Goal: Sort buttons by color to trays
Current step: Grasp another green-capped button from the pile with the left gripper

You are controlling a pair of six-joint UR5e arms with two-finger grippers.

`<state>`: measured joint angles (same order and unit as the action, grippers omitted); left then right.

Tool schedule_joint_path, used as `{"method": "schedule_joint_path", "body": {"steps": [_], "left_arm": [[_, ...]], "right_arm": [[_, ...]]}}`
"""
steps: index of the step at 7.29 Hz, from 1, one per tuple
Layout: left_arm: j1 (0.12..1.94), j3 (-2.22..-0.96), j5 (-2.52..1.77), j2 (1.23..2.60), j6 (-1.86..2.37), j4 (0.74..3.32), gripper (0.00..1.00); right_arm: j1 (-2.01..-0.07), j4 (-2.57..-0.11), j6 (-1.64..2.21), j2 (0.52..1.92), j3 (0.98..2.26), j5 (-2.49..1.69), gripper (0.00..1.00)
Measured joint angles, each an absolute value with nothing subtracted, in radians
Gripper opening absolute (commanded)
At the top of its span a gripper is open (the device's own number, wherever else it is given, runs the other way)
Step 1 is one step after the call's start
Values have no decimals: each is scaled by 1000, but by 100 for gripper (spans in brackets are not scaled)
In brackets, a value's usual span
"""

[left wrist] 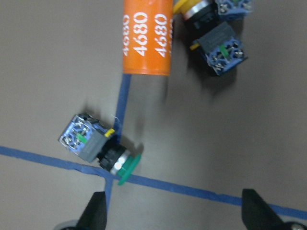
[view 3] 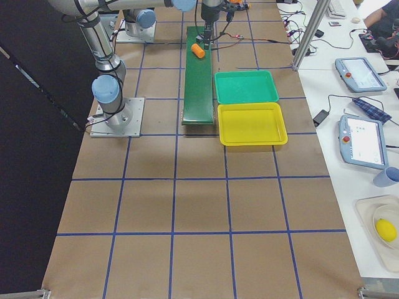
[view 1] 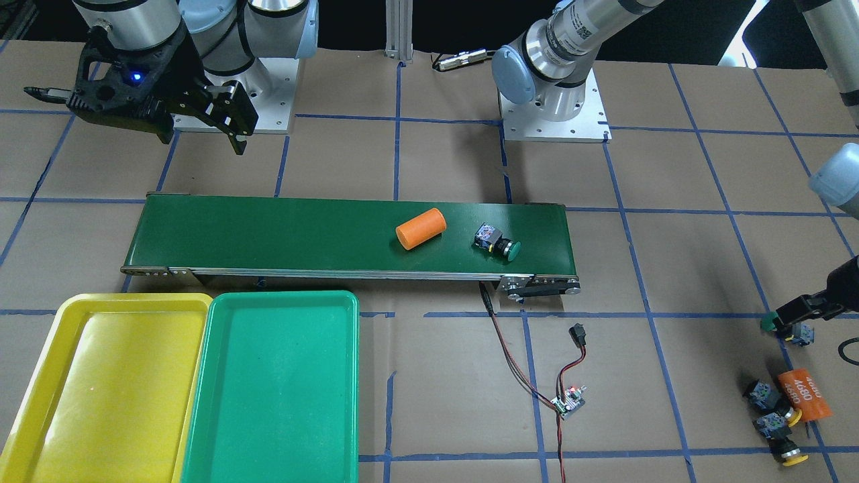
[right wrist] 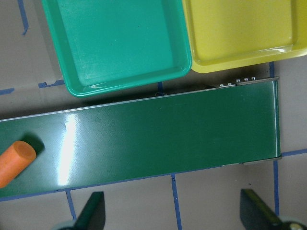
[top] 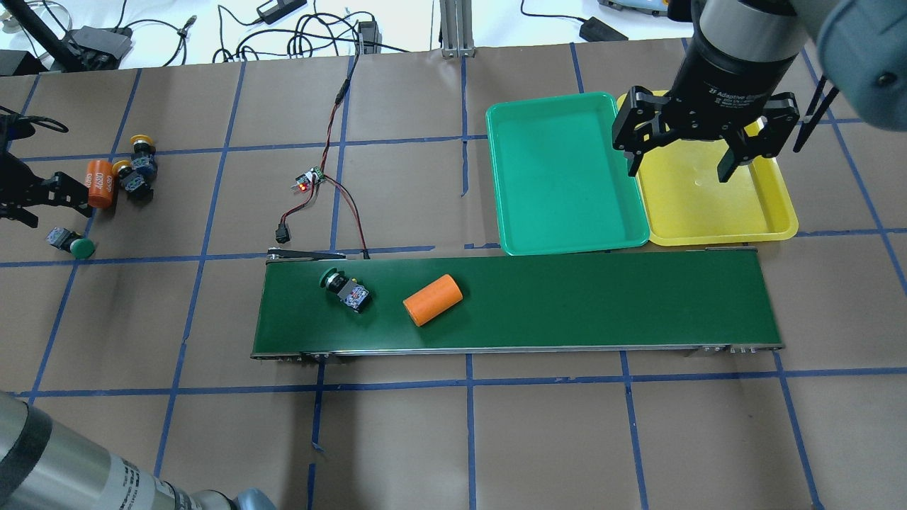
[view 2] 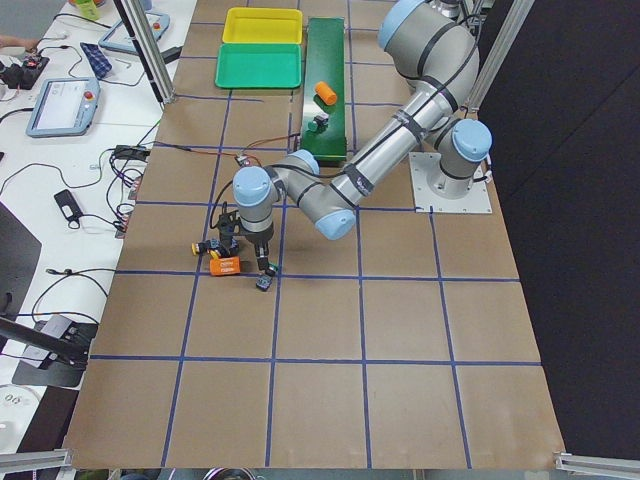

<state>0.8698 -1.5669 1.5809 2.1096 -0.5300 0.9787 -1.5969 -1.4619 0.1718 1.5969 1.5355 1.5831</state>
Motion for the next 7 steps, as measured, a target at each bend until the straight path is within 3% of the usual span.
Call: {"method": "schedule_joint_path", "body": {"steps": [3, 4, 5, 6, 7], "left_arm": [[839, -1560, 1577, 2180, -590, 902, 100], [837, -1564, 1574, 2197, -592, 892, 73], [836, -1575, 1576, 2207, -596, 880, 27], [834, -1583, 1581, 2207, -600, 872, 12], [830, -1588, 1585, 2201, -601, 879, 8]], "right_arm": [[-1597, -1462, 172, 1597, 1535, 1583, 100], [-1597, -1462, 172, 1597, 1536, 1583, 100], [-1597, -1462, 172, 1597, 1535, 1583, 100], [-1597, -1462, 172, 1597, 1536, 1583, 100], [-1597, -1462, 172, 1597, 1536, 1583, 100]]}}
